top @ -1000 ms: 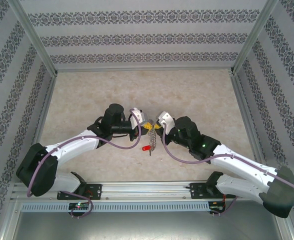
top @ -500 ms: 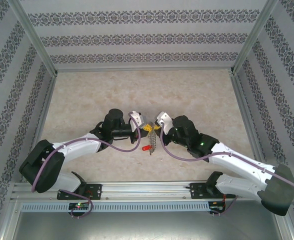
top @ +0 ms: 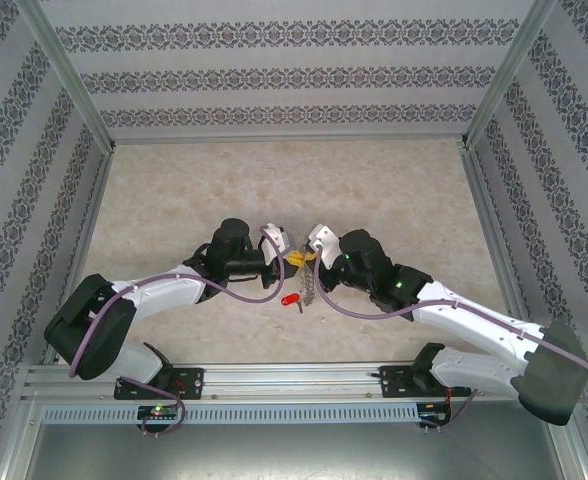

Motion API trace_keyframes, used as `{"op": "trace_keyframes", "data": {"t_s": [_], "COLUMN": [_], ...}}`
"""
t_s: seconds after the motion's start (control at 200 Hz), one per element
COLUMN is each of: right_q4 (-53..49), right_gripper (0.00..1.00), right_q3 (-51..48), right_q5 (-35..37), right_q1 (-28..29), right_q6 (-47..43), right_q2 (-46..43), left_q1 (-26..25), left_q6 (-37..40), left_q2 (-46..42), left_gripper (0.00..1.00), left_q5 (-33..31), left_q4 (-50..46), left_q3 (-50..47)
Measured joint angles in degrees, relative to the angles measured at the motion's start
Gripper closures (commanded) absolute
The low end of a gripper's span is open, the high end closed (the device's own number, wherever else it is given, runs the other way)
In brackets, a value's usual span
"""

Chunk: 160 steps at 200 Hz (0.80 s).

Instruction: Put the keys on the keyring

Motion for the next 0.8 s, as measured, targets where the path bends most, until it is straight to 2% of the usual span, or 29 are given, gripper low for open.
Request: {"op": "trace_keyframes", "data": {"t_s": [0.799], "right_q4": [-0.6], "right_gripper": [1.0], "right_q3": [0.5], "right_q5": [-3.3], "right_q1": [0.1], "right_q6": [-0.2], "right_q2": [0.6], "left_q1": [0.0], "left_q6": [2.8], "left_q2": [-0.1], "left_gripper": [0.76], "left_q5": [0.0], "left_q4": [-5.0], "left_q3": [1.3]}}
